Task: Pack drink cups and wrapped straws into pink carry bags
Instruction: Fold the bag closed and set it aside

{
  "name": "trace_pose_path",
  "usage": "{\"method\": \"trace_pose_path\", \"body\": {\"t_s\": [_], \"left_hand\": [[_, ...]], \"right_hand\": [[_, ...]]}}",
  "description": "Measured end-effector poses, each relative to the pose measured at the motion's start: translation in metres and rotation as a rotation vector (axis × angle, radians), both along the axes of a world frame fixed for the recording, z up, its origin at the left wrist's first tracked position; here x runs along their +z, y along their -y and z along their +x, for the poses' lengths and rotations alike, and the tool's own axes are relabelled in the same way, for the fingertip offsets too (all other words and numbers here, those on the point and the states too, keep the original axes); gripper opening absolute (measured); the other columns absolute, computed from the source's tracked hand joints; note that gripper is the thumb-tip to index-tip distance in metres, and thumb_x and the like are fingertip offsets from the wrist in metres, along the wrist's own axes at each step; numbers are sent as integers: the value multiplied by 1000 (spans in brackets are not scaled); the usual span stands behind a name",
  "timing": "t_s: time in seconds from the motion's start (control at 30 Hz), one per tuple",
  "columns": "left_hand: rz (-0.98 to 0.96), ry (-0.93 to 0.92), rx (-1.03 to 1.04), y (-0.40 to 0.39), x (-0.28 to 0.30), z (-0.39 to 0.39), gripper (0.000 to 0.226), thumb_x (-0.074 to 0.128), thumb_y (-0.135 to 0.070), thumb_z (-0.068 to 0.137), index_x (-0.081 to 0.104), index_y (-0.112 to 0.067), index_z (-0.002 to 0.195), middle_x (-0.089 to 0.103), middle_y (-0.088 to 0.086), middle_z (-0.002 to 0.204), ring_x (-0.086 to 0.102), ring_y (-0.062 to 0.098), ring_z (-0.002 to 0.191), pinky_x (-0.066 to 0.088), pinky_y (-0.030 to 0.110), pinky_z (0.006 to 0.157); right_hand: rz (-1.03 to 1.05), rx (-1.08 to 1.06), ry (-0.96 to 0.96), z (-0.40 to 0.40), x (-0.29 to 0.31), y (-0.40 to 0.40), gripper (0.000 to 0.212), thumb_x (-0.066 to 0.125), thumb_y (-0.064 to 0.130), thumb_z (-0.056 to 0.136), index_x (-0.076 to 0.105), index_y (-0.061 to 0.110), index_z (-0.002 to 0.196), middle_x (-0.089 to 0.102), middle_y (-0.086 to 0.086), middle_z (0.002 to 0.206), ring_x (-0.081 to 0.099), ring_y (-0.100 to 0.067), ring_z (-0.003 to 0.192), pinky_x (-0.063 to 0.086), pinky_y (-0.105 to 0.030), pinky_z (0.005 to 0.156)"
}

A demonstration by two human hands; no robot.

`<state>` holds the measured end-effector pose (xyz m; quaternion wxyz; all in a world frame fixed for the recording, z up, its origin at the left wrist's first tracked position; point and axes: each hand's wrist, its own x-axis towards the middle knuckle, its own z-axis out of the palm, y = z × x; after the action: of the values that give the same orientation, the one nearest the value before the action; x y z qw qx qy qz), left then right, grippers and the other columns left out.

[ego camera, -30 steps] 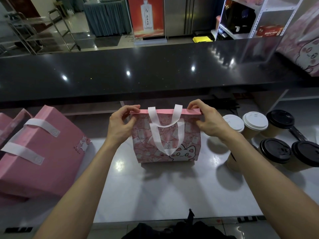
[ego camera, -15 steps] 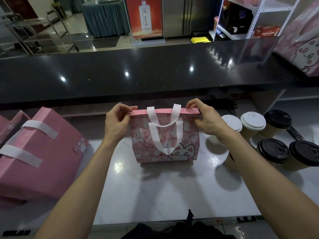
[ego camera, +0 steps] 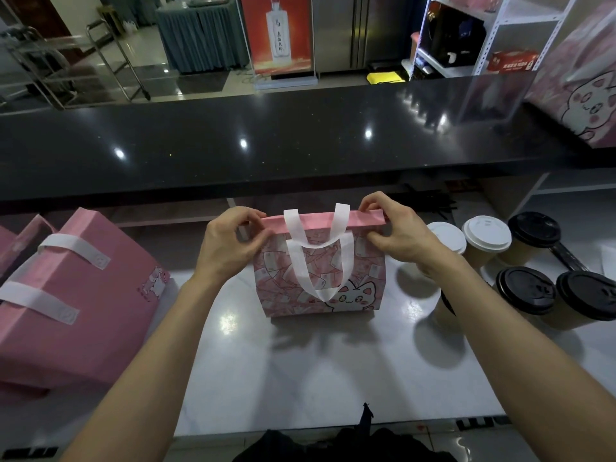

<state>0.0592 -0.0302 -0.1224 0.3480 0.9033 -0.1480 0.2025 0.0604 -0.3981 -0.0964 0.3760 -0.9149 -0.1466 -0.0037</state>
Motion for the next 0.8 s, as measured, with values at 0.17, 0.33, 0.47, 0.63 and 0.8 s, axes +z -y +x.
{"method": "trace_pose_path", "body": {"t_s": [0.17,0.33,0.47,0.63,0.8], "left_hand": [[134,-110,-28,3,7,7,39,88,-30,91,70,-38,125,61,-24,112,63,-1,107,55,21,91],[305,-89,-38,4,20,11,21,87,-27,92,82,-28,112,62,-17,105,62,11,102,56,32,89],[333,-56,-43,8,21,13,12,86,-18,93,84,-20,104,68,-10,98,61,12,94,58,33,86],[319,-40,-37,1,20,17,11,86,-21,92,85,-18,103,66,-13,91,62,11,85,57,30,78],[332,-56,-11,0,20,13,19,87,-29,91,87,-13,101,65,-12,88,61,17,84,53,35,75]], "right_hand": [[27,-9,29,2,0,2,36,77,66,91,57,44,113,66,19,113,67,-7,101,59,-29,77],[-185,51,141,15,-2,3,28,82,43,93,69,36,116,66,21,105,65,-7,96,56,-30,82],[-321,119,312,18,2,4,10,75,31,97,76,21,99,61,15,95,57,-11,90,56,-39,83],[-319,150,411,19,-2,10,9,74,21,99,75,13,95,62,9,92,57,-17,88,53,-41,81],[-356,184,423,15,-4,11,12,72,22,101,76,12,95,63,7,89,57,-20,86,53,-49,80]]}}
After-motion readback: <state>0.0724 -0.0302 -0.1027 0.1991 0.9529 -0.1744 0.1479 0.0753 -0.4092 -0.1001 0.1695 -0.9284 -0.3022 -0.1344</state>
